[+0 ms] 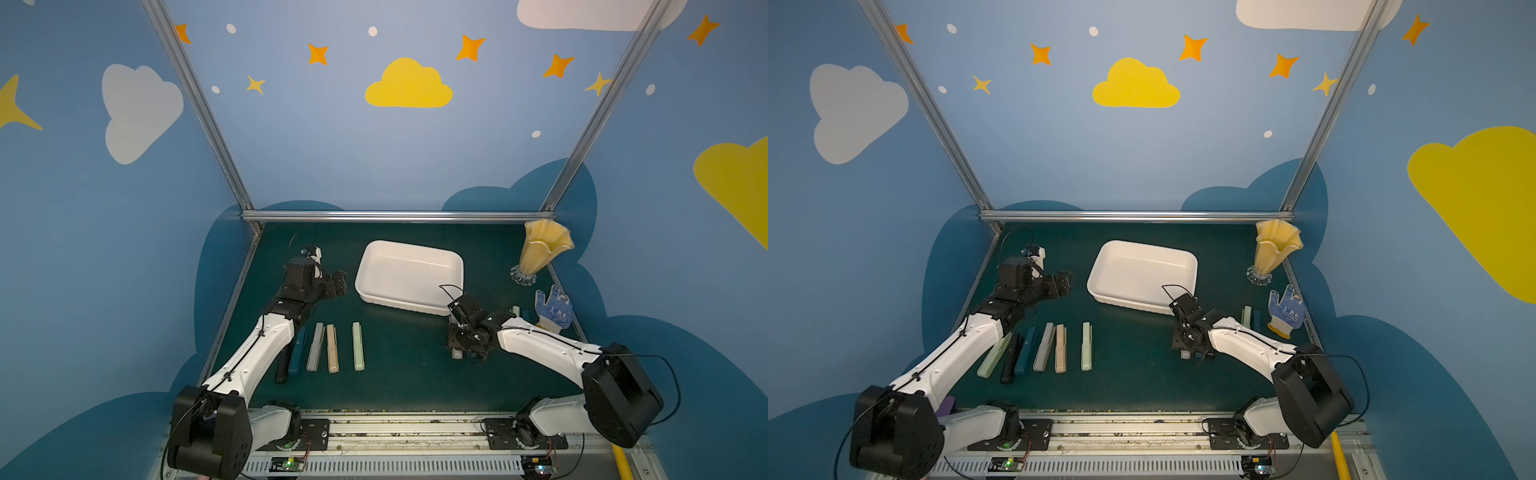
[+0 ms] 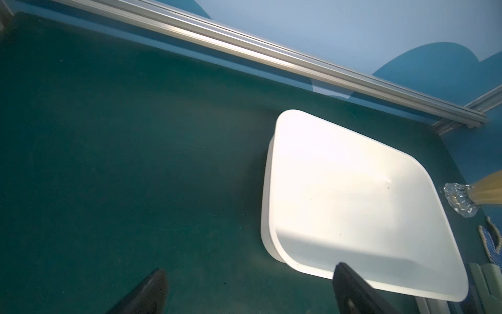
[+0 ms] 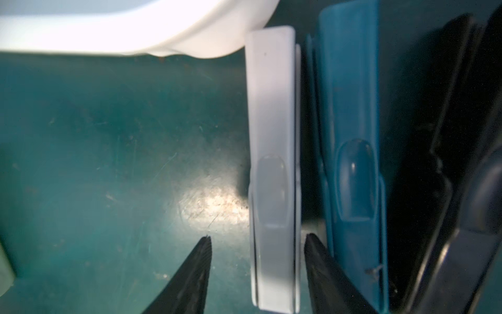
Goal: Put the pruning pliers into the storage box
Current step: Place the pruning pliers in the storage box.
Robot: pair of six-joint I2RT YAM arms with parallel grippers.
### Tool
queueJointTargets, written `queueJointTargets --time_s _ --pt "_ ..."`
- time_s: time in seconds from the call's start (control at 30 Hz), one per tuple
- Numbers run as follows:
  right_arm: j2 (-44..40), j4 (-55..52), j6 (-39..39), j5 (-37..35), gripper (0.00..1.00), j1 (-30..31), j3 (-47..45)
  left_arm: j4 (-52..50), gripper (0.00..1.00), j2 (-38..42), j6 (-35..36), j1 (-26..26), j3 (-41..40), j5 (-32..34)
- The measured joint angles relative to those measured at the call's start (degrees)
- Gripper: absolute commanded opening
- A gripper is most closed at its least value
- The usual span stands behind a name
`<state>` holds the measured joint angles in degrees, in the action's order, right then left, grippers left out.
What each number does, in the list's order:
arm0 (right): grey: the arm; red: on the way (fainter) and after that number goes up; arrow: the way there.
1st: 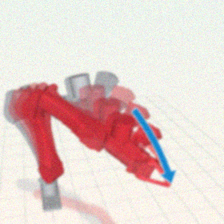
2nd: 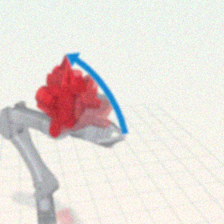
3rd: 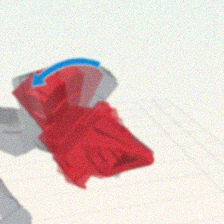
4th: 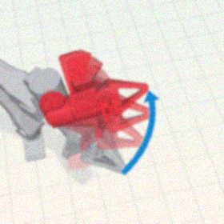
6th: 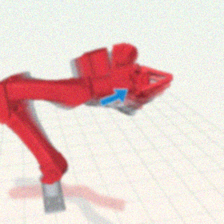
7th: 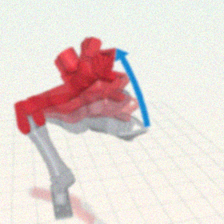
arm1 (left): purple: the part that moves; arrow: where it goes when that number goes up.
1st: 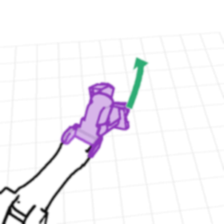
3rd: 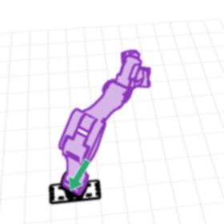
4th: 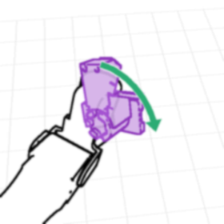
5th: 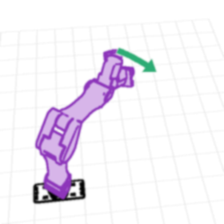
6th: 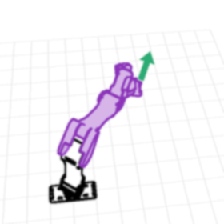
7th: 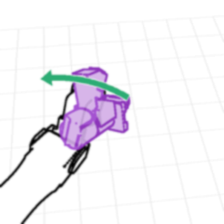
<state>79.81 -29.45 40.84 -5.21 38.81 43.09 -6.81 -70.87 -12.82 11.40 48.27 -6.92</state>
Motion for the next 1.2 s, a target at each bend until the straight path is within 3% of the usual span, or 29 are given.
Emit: queueJointTargets --time_s 0.3,0.83,1.2 --pt "0.33 -0.07 -1.53 -1.6 0.42 0.24 0.0 0.2 0.9 -13.88 -2.51 6.78 8.83 2.14" --pt "2.75 0.0 -2.8 -3.02 0.32 1.33 0.0 -2.75 0.85 -37.07 -5.05 6.62 27.74 0.81" --pt "3.13 -0.92 -2.49 -4.68 0.25 3.63 0.39 -6.29 0.76 -42.88 -5.03 6.45 31.5 0.96"
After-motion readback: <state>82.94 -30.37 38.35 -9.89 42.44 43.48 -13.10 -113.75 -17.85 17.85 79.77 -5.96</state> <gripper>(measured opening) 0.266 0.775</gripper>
